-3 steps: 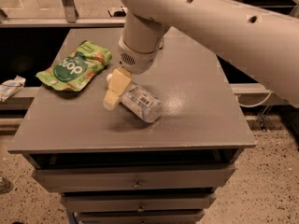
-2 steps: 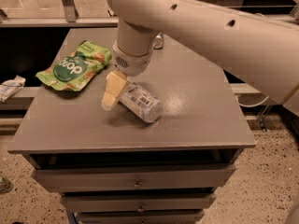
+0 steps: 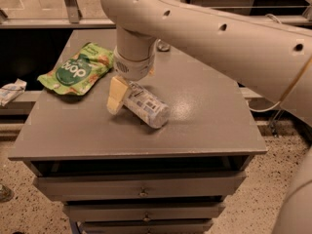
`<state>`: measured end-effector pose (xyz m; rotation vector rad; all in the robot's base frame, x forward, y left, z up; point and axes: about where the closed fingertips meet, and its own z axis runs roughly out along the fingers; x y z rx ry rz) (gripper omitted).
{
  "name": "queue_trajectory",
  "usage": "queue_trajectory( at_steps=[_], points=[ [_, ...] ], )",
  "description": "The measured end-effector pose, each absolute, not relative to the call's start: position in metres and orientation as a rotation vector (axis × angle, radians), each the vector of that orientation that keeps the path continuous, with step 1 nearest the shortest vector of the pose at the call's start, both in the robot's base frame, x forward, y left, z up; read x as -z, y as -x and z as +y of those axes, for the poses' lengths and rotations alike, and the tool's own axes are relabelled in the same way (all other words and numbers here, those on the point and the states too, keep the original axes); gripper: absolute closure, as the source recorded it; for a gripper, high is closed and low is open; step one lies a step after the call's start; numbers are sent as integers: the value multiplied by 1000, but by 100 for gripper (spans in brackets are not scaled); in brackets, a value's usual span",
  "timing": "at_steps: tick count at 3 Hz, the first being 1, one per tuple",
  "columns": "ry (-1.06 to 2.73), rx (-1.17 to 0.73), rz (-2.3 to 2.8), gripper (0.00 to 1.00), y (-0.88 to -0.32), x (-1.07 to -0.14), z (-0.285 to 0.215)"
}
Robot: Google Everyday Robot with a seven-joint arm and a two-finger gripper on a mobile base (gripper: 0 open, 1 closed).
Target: Place blue plastic bottle upright
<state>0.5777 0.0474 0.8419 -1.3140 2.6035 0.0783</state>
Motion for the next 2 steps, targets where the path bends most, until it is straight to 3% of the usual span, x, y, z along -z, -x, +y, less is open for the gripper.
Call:
queue_trajectory(
  at_steps=[1,2],
  points=[
    [1271,-39,2631,38,-584,-840,48],
    [1235,-12,2628,69,-589,-847,46]
  ],
)
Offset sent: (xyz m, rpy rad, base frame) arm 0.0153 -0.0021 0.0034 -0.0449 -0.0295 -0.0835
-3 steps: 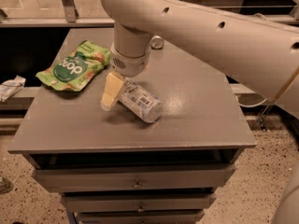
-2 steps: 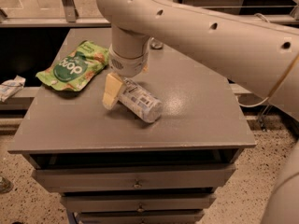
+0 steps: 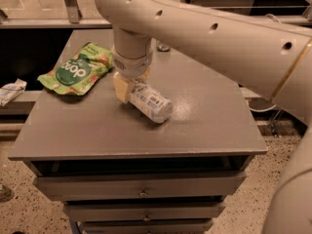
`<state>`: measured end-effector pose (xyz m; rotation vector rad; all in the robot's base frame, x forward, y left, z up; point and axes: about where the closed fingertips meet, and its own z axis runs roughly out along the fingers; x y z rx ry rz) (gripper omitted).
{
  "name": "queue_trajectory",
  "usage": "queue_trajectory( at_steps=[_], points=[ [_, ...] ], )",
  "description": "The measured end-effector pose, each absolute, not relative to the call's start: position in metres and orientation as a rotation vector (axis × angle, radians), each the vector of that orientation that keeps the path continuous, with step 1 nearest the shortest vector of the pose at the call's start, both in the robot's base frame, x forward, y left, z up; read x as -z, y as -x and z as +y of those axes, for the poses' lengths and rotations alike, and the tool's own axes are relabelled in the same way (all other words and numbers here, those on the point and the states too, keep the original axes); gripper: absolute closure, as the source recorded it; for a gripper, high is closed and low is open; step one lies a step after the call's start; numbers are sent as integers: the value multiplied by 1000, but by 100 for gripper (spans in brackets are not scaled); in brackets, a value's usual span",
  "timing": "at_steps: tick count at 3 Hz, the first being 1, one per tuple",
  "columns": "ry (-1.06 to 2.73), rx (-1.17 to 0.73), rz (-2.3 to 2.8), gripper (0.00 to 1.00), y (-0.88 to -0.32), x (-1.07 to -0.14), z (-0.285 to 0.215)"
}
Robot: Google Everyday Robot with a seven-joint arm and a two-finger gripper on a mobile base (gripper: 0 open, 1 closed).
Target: Place blue plastic bottle upright
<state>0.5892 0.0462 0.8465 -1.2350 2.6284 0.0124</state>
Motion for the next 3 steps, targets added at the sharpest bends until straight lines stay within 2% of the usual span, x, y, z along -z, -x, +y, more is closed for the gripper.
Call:
queue_trajectory(
  at_steps=[1,2,3],
  points=[
    [1217,-11,2589,92,-594,-864,44],
    [1212,-74,2475,100,-599,-897,41],
    [1229,-213,2286,100,-598,-929,38]
  ],
)
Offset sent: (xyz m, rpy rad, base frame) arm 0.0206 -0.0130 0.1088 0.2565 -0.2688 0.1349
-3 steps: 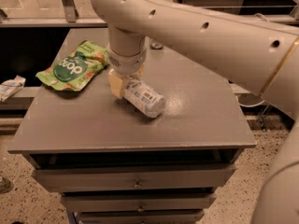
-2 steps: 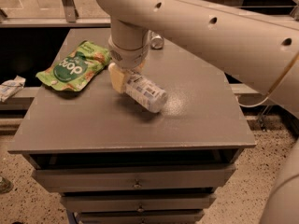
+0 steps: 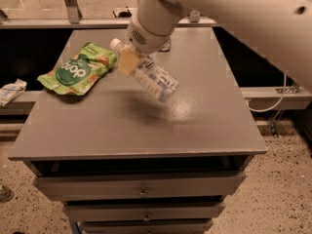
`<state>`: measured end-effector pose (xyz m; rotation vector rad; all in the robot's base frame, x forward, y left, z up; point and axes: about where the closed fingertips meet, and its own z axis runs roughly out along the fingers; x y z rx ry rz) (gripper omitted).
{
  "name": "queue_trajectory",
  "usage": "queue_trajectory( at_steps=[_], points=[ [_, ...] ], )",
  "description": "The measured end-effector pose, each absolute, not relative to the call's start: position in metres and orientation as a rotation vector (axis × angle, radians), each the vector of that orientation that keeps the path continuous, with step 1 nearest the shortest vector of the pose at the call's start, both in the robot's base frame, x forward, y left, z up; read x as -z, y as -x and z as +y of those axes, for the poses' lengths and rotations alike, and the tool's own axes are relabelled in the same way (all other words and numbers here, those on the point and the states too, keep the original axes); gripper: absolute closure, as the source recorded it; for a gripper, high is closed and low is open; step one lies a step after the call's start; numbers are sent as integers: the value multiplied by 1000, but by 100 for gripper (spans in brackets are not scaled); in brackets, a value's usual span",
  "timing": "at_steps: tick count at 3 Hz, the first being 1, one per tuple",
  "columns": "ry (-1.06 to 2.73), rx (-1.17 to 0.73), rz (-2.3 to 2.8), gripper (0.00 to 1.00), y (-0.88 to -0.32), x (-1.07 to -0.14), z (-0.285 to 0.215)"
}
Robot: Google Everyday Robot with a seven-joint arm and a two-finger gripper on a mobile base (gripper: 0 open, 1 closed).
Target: Place blue plastic bottle upright
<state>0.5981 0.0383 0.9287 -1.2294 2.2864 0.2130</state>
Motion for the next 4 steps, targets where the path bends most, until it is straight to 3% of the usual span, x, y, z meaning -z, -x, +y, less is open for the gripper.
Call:
queue_trajectory(
  at_steps=[3,4],
  points=[
    [936,-747,1678,100,-620,-998,26],
    [901,-788,1569,100,-606,-1016,10]
  ],
)
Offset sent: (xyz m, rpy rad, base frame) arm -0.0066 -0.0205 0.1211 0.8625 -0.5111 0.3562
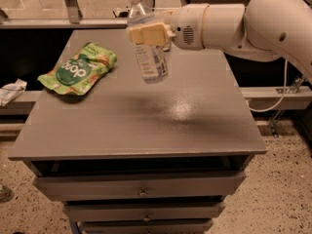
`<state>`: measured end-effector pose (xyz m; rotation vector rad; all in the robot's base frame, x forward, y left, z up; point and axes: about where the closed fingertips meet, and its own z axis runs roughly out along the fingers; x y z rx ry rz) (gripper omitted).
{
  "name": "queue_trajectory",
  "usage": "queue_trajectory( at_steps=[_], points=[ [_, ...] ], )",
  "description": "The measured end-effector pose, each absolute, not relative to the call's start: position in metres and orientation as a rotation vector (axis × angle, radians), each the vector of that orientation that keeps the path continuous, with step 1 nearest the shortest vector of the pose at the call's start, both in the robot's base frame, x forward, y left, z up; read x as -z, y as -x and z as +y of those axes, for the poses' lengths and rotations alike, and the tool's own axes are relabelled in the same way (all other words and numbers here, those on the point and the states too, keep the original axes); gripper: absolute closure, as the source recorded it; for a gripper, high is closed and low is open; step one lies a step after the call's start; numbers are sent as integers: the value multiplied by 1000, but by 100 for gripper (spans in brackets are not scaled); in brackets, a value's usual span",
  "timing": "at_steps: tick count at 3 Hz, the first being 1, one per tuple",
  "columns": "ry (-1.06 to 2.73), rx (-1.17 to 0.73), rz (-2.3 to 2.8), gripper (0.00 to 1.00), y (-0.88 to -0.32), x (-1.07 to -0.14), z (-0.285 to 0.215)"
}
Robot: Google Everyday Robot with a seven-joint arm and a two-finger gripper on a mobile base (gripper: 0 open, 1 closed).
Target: Place blue plastic bottle upright
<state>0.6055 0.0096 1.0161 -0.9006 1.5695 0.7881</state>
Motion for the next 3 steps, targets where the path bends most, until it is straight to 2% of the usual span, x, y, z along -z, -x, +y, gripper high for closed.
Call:
queue_trajectory(
  at_steps=[3],
  points=[
    [870,-800,1471,100,-599,-1029,12]
  ],
)
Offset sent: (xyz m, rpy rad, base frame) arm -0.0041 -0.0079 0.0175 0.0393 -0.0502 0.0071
